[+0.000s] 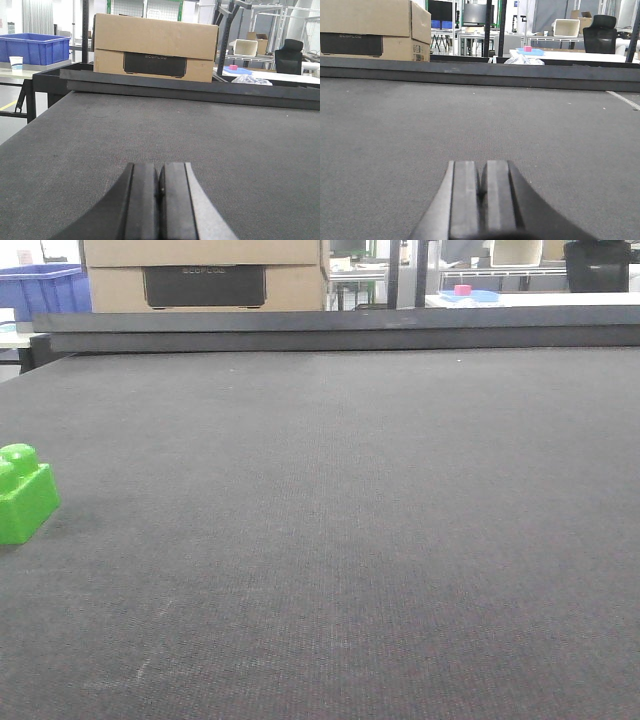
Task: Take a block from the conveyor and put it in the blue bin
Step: 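Lower both grippers toward the green and blue bricks on the belt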
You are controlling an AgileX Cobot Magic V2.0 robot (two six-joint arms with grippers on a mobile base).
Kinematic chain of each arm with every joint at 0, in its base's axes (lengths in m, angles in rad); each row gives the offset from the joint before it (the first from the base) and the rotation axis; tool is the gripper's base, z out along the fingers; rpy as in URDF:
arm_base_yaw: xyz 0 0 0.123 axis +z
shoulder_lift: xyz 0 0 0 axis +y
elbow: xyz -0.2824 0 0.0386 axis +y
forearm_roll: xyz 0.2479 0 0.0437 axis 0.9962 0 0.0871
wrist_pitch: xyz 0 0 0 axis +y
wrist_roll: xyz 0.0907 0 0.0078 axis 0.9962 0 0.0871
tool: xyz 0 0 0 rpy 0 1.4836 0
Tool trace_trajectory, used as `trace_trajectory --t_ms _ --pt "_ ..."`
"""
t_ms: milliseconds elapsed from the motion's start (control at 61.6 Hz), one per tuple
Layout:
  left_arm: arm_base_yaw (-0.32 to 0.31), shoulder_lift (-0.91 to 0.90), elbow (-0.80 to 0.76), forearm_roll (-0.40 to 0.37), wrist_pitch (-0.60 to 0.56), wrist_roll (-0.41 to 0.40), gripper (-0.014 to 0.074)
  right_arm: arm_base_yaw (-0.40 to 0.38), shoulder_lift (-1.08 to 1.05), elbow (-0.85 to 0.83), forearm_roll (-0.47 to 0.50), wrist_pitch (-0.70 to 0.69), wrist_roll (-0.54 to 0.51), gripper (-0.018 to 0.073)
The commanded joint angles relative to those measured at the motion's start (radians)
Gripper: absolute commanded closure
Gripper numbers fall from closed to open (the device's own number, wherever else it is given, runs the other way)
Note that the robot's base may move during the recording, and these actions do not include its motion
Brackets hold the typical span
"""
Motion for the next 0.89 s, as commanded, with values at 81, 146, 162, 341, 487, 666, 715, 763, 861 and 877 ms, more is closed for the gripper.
trace_trajectory --t_ms 81,146,162,341,487,666,715,763,861,877 --pt "0.006 -0.005 -0.002 -0.006 -0.021 -0.007 0.0707 -0.003 -0.003 0.001 -0.008 -0.023 0.000 0.0727" --pt "0.006 -0.005 -0.002 -0.006 -0.021 -0.007 0.0707 -0.003 -0.003 0.001 -0.008 -0.023 0.000 0.0727" --pt "0.006 -0.005 -0.002 -0.006 -0.021 -0.007 0.0707 -0.003 -0.003 0.001 -0.008 -0.023 0.000 0.0727" --pt "0.006 -0.005 -0.002 -0.006 -0.021 -0.007 0.0707 -0.003 -0.003 0.001 -0.008 -0.023 0.000 0.0727" --pt "0.006 -0.005 -0.002 -0.006 -0.021 -0.007 0.0707 -0.003 -0.003 0.001 -0.008 -0.023 0.000 0.0727" --pt "0.006 -0.005 -0.002 -0.006 -0.021 -0.007 0.0707 -0.003 -0.003 0.001 -0.008 -0.023 0.000 0.0727" --pt "0.006 -0.005 -0.002 -0.006 -0.023 -0.007 0.0707 -0.003 -0.003 0.001 -0.008 -0.023 0.000 0.0727" --pt "0.006 -0.005 -0.002 -0.006 -0.023 -0.007 0.0707 -0.003 -0.003 0.001 -0.008 -0.037 0.000 0.0727" --pt "0.006 -0.005 -0.002 -0.006 -0.028 -0.007 0.0707 -0.003 -0.003 0.001 -0.002 -0.106 0.000 0.0727" --pt "0.006 -0.005 -0.002 -0.006 -0.028 -0.007 0.0707 -0.003 -0.003 0.001 -0.002 -0.117 0.000 0.0727"
